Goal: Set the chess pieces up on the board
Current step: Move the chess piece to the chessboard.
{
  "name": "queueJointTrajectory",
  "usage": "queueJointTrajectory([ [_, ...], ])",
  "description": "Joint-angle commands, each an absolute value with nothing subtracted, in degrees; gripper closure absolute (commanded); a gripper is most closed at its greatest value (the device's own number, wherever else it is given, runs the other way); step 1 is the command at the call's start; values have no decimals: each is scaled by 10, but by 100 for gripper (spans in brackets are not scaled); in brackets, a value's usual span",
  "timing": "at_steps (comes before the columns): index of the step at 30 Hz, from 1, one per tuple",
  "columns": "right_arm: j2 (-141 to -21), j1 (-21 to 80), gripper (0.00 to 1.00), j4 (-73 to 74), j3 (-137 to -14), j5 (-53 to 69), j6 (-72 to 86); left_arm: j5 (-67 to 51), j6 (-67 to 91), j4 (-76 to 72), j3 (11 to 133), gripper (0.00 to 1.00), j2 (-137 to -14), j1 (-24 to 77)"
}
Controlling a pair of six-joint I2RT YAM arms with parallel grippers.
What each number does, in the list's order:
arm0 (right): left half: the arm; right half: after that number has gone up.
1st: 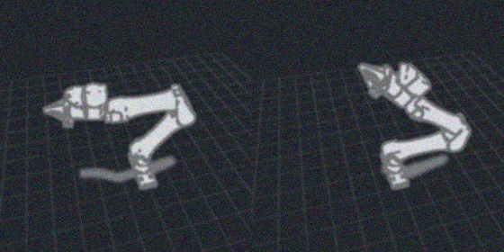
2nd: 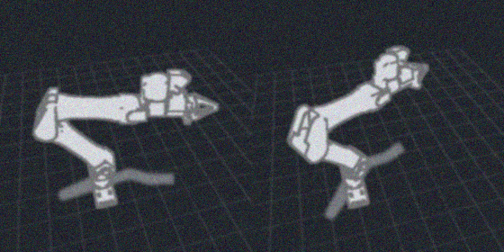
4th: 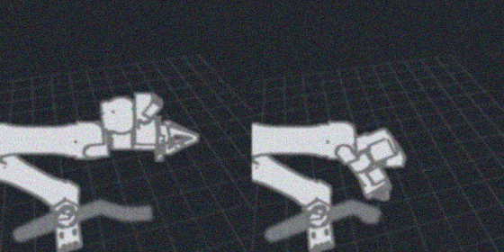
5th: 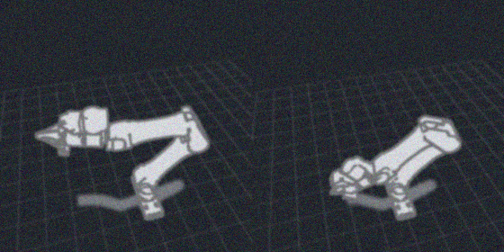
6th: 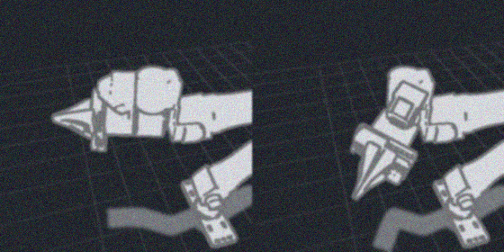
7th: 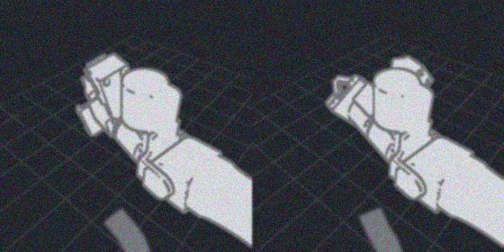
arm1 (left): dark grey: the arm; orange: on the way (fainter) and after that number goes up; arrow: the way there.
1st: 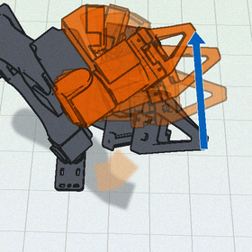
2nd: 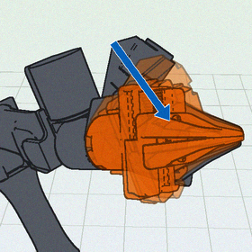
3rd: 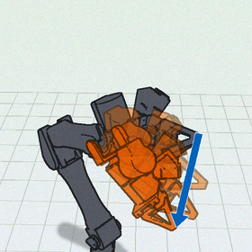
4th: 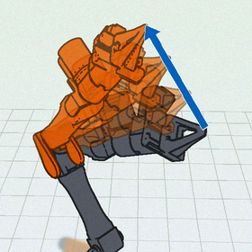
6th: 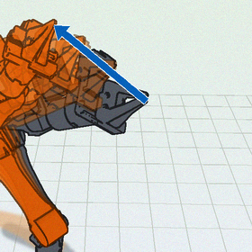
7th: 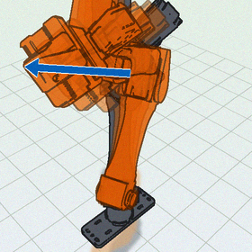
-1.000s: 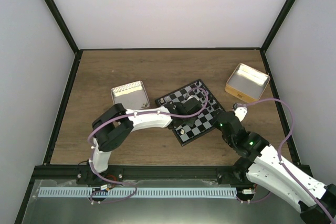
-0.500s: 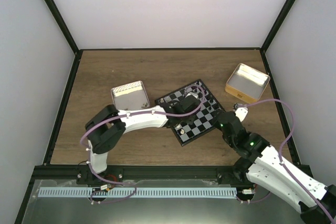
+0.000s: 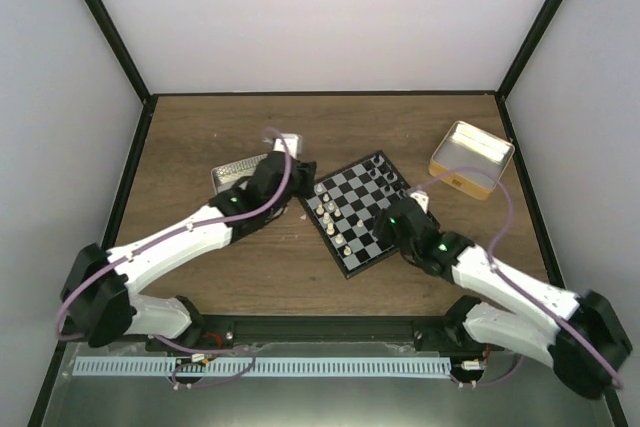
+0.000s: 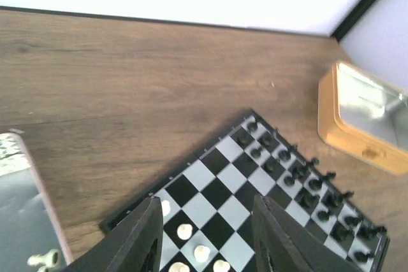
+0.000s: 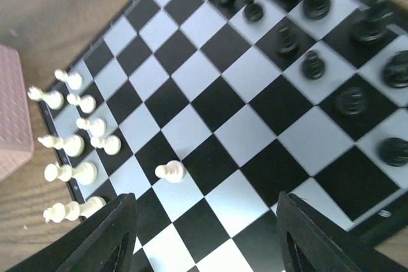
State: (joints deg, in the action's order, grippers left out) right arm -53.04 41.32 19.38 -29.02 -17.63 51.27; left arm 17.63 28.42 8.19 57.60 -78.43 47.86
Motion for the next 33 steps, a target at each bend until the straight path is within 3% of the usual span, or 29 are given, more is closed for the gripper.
queueJointTrajectory([
  [1,-643,409,40,158,-360,-107,452,201,277,37,514,56,-717,448],
  [12,-832,401,53,151,-462,-66,356,173,295,35,457,54,-685,402],
  [19,-870,401,66,170,-480,-79,352,163,292,32,453,54,-688,390],
  [26,-877,401,67,180,-479,-89,356,155,297,27,448,54,-690,386],
  [33,-881,401,87,181,-479,-89,352,152,300,28,447,54,-692,385],
])
